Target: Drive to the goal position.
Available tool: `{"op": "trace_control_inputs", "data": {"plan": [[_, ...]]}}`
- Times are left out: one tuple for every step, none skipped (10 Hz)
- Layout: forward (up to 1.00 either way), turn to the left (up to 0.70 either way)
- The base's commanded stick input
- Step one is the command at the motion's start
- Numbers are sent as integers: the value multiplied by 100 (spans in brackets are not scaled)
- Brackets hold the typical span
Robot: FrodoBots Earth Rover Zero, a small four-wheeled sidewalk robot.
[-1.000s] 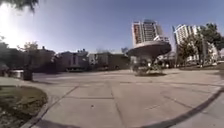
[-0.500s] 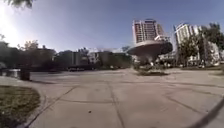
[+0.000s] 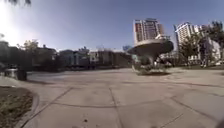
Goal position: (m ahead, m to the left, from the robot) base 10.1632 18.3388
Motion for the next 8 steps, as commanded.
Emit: {"op": "trace_control_inputs", "data": {"plan": [[46,0],[46,0],[46,15],[46,26],[46,38],[46,30],[46,0],[46,0]]}}
